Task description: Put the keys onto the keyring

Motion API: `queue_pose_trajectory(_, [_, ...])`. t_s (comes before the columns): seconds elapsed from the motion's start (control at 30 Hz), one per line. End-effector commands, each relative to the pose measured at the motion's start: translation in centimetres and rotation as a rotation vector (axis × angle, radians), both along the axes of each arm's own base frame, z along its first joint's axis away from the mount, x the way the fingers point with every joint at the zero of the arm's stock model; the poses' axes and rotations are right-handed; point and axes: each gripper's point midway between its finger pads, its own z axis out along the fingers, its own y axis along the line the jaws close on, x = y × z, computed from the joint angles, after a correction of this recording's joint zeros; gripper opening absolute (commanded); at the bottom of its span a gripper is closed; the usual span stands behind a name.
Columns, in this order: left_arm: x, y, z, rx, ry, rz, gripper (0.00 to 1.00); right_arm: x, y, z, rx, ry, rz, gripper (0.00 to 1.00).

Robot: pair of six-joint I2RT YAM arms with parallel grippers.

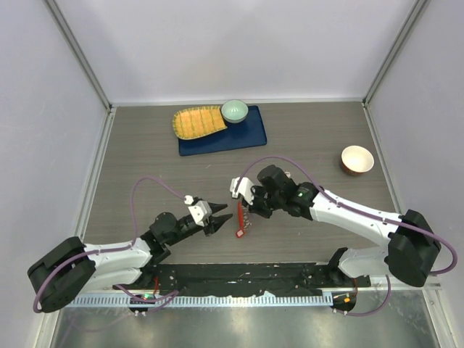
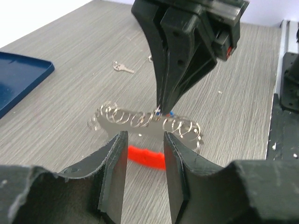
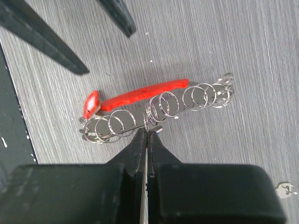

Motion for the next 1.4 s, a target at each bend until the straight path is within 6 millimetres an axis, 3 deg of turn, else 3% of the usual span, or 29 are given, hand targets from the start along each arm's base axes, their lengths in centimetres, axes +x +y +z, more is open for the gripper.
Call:
queue_pose_trajectory(0.0, [0.1,0.5,-1.0,0.064,-0.030,0.013,0.40,0.6,0.0,1.9,-0.028,-0.078,0.058,0.01])
queue_pose_trajectory(0.37, [-0.4,-3.0,0.4,0.014,-0.068,-0.130,0.40,-0.8,1.0,2.1,-0.015,-0.074,0.144,0.01])
queue_pose_trajectory(0.67, [-0.9,-5.0,1.5,-0.083,-0.048,-0.215,0.32,-1.2,1.3,2.5,0.005,-0.075,0.161,0.01])
queue_pose_trajectory(1.07, [-0.6,-5.8,0.9,-0.088,-0.031,-0.230,0.23,-1.4,1.4,2.9,0.026,-0.085,0.163,0.01])
queue_pose_trajectory(1.37, [-0.6,-6.2,0.7,-0.087,-0.015,-0.245,0.07,-1.4,1.6,3.2,0.051,-0.092,0.162,0.01])
